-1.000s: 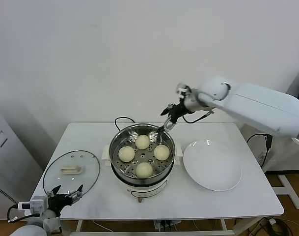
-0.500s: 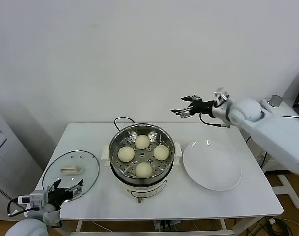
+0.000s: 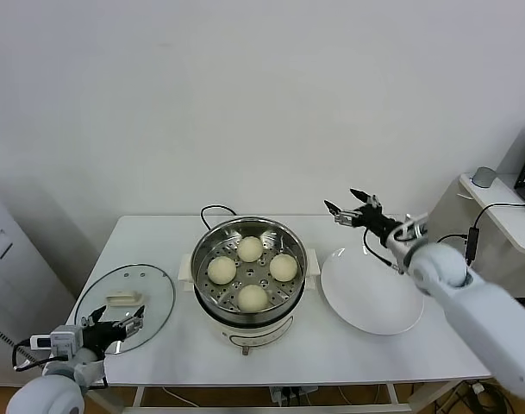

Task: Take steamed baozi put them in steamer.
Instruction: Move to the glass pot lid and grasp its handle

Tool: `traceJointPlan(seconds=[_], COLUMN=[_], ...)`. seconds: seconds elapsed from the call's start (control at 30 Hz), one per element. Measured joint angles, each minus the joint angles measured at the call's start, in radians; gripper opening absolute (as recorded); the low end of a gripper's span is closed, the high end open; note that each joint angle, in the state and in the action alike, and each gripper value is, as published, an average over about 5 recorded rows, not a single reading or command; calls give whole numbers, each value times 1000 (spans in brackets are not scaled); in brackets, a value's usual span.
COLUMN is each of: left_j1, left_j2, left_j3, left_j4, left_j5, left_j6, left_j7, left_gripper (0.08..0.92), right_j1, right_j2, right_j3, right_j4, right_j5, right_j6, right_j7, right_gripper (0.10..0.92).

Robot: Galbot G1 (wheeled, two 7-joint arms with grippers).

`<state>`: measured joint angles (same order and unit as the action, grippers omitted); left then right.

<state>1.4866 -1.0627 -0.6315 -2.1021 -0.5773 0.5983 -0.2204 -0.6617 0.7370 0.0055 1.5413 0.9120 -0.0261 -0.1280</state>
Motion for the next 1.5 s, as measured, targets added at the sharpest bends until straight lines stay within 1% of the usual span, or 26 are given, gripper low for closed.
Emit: traceJointPlan(seconds=[0.17, 0.33, 0.67, 0.9, 1.2, 1.5], left_j1=[-1, 9, 16, 12, -16, -76], left_j2=[10, 25, 57, 57, 36, 10], left_j3=[2, 5, 22, 35, 35, 35], left_j4=[22, 54, 143, 206, 301, 421], left_j5=[80, 214, 606, 868, 1194, 1444], left_j6=[-30, -89, -264, -377, -501, -611], left_j7=[24, 61, 136, 172, 183, 147], left_gripper=[823, 823, 823, 823, 823, 823], right_j1=[-146, -263, -422, -474, -496, -500], right_j2=[60, 126, 238, 292, 329, 354], right_j3=[109, 202, 344, 406, 444, 455], right_j4=[16, 29, 38, 29, 21, 4], right_j5=[-66, -138, -246, -293, -324, -345], right_j6=[50, 84, 121, 135, 144, 147], right_j7=[51, 80, 97, 98, 100, 98], right_gripper=[823, 823, 823, 823, 823, 823])
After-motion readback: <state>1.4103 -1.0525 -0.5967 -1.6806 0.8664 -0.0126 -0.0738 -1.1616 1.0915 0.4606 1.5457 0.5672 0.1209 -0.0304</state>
